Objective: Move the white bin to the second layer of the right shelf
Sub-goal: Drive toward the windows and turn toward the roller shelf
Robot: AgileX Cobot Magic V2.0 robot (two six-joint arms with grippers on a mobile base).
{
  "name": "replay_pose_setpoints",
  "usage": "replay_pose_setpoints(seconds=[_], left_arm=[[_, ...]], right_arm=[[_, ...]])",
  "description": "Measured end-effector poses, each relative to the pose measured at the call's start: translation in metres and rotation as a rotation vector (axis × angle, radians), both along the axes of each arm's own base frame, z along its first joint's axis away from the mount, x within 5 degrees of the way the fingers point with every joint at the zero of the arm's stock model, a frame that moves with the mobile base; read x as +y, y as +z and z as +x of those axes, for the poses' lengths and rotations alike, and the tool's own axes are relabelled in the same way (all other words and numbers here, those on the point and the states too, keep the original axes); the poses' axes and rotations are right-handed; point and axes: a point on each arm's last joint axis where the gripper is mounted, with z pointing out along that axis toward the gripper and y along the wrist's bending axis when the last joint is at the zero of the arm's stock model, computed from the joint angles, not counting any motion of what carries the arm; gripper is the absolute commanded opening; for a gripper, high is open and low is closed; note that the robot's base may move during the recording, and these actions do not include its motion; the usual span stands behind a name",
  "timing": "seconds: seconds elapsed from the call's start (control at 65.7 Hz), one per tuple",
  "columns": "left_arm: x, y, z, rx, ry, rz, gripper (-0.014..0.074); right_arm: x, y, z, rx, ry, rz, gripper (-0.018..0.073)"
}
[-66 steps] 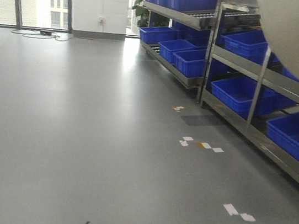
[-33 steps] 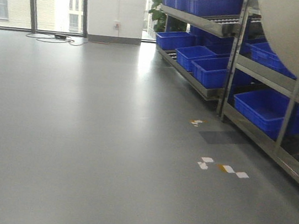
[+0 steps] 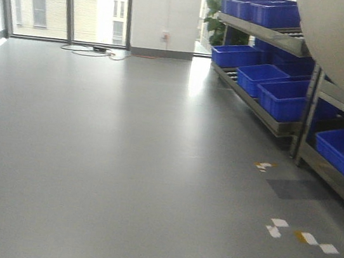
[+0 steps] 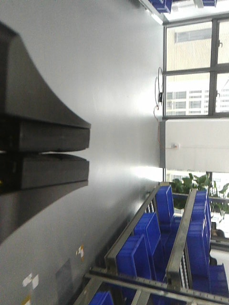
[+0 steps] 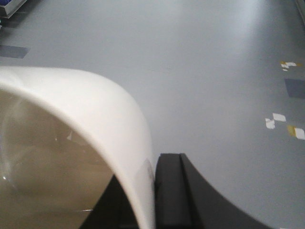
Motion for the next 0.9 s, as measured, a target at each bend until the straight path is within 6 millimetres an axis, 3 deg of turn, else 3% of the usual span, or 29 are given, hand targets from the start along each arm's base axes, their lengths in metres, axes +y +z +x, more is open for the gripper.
replay_pose_setpoints(seconds=[0.897], left_arm=[[0.0000, 0.0000, 0.0000, 0.000, 0.000, 0.000, 0.0085]], right_arm=[[0.0000, 0.0000, 0.0000, 0.000, 0.000, 0.000, 0.0053]])
